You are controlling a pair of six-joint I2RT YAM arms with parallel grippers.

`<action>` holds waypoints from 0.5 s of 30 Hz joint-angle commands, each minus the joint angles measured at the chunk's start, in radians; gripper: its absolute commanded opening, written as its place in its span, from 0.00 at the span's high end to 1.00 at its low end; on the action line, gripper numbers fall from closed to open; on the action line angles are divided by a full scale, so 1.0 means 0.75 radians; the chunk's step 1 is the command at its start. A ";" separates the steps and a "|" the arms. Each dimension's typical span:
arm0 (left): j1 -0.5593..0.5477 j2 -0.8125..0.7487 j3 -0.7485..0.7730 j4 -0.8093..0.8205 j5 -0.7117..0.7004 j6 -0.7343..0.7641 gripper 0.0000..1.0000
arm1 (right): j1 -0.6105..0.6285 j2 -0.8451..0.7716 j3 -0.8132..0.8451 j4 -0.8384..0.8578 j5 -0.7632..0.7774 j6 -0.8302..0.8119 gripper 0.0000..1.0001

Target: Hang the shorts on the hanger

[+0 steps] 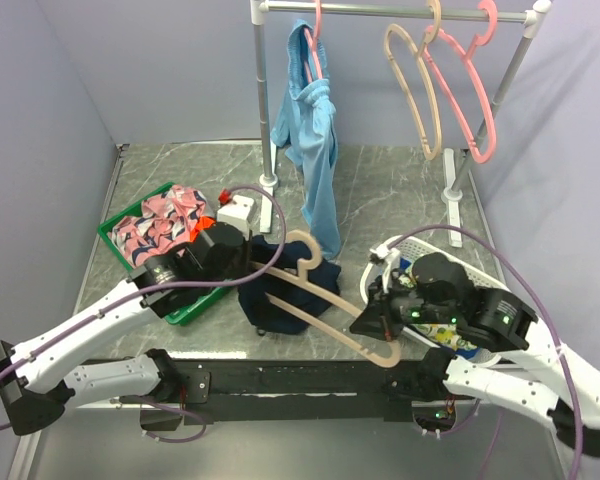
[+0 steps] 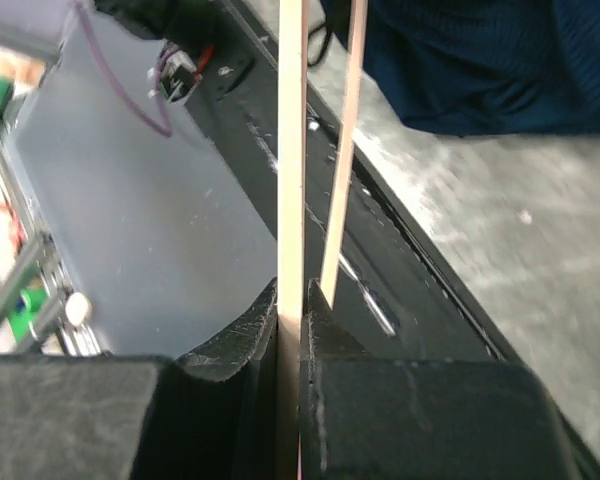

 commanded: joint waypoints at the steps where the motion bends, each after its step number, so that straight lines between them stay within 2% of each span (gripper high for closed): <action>1: 0.004 0.005 0.155 -0.056 -0.099 0.085 0.99 | 0.200 0.032 0.039 0.290 0.220 0.025 1.00; 6: 0.004 -0.093 0.117 0.028 0.022 0.104 0.99 | 0.235 0.069 -0.102 0.574 0.413 -0.001 1.00; 9: 0.004 -0.148 0.062 0.032 0.130 0.095 0.99 | 0.247 0.136 -0.243 0.832 0.452 0.013 1.00; 10: 0.004 -0.165 0.041 0.042 0.142 0.091 0.99 | 0.255 0.157 -0.306 0.978 0.458 0.017 1.00; 14: 0.004 -0.226 -0.021 0.059 0.171 0.057 0.98 | 0.357 0.273 -0.409 1.237 0.623 -0.008 1.00; 15: 0.004 -0.228 -0.035 0.063 0.173 0.040 0.94 | 0.398 0.318 -0.421 1.343 0.654 -0.012 1.00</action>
